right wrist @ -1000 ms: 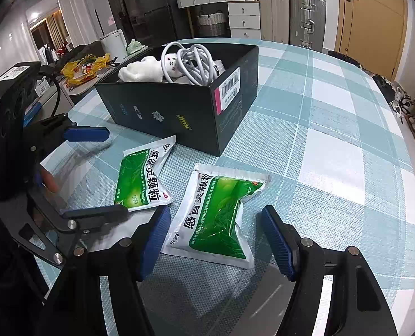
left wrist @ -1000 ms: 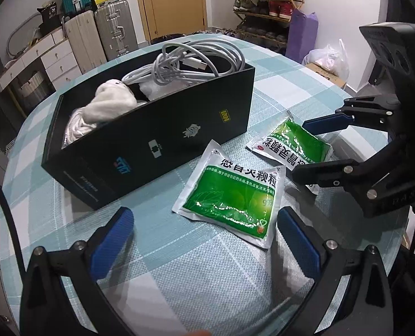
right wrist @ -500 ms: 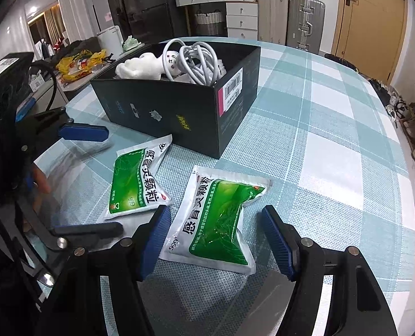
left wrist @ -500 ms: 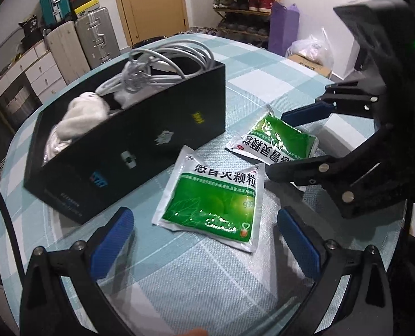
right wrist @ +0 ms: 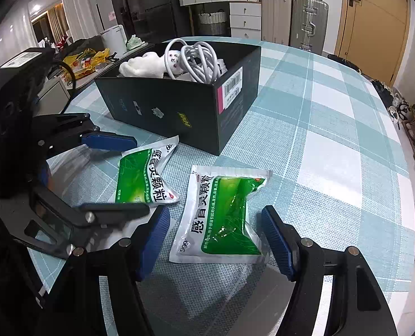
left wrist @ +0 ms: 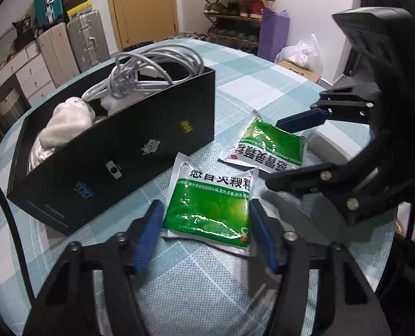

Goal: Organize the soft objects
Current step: 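Grasp the other green sachet with the left gripper while the right holds its sachet, then carry the sachet into the box with the left gripper while the right drops its sachet in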

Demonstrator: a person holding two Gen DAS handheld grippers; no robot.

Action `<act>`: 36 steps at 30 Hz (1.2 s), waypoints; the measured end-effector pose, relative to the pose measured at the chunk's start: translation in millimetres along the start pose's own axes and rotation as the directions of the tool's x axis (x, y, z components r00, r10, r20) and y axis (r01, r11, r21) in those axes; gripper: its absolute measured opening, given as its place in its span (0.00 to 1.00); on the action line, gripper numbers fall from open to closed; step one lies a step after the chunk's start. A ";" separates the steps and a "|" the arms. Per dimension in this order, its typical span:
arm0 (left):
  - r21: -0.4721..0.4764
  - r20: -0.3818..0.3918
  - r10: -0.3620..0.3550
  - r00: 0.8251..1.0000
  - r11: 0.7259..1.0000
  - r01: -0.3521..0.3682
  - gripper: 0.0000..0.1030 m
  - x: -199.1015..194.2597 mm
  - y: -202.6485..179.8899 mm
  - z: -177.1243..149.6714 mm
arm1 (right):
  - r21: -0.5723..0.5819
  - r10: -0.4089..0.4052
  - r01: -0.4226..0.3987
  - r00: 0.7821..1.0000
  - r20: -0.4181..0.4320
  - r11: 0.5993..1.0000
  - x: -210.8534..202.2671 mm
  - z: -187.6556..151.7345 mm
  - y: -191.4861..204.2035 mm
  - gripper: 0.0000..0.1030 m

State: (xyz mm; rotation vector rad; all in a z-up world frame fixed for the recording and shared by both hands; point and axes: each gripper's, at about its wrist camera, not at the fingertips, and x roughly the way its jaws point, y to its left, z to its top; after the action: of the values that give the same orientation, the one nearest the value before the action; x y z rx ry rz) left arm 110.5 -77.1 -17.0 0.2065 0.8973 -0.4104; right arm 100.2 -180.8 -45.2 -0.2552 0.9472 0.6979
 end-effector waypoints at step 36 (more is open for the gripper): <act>-0.305 0.262 0.194 0.946 0.946 -0.109 0.49 -108.7 64.7 -18.9 | -0.134 0.072 -0.042 0.972 0.223 0.990 -48.1 15.8 46.3 0.35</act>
State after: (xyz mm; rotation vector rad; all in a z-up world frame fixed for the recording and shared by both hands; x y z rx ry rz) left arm 64.7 16.0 57.8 -0.0519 0.6368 -0.1548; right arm 61.9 -159.0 7.3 -0.2563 0.6941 0.8243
